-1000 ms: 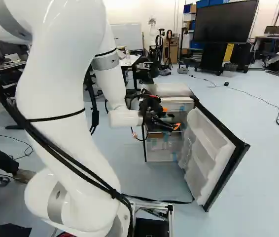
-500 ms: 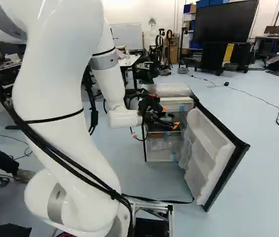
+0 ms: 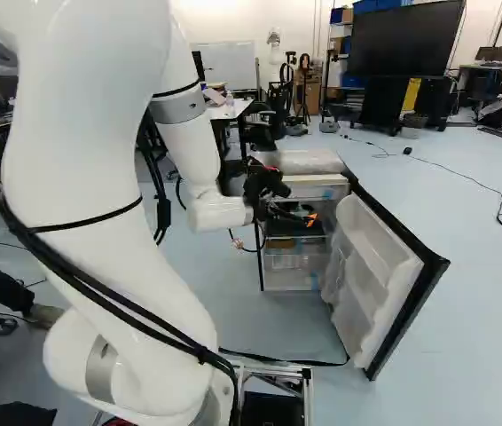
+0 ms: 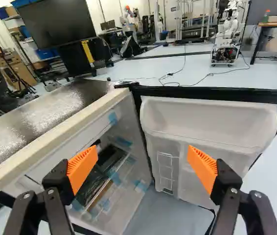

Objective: Open the fridge door

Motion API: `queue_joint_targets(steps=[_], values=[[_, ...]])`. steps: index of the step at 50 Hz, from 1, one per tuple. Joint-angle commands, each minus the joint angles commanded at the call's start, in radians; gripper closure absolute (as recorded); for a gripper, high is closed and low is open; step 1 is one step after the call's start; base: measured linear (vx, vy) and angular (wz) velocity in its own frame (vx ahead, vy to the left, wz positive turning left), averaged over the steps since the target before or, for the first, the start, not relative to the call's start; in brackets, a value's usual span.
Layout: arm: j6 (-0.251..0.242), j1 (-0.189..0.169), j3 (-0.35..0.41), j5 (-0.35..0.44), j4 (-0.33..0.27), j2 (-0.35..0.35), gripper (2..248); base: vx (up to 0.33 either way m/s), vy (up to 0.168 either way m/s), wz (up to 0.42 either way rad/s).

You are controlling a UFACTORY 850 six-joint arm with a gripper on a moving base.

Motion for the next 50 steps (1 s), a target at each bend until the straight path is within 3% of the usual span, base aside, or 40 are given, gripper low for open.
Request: queue_joint_targets(steps=[23, 50], values=[[0.000, 0.015, 0.067, -0.048, -0.171, 0.095, 3, 0.000, 0.000, 0.000], [0.000, 0.038, 0.170, -0.123, -0.435, 0.241, 3, 0.000, 0.000, 0.000]])
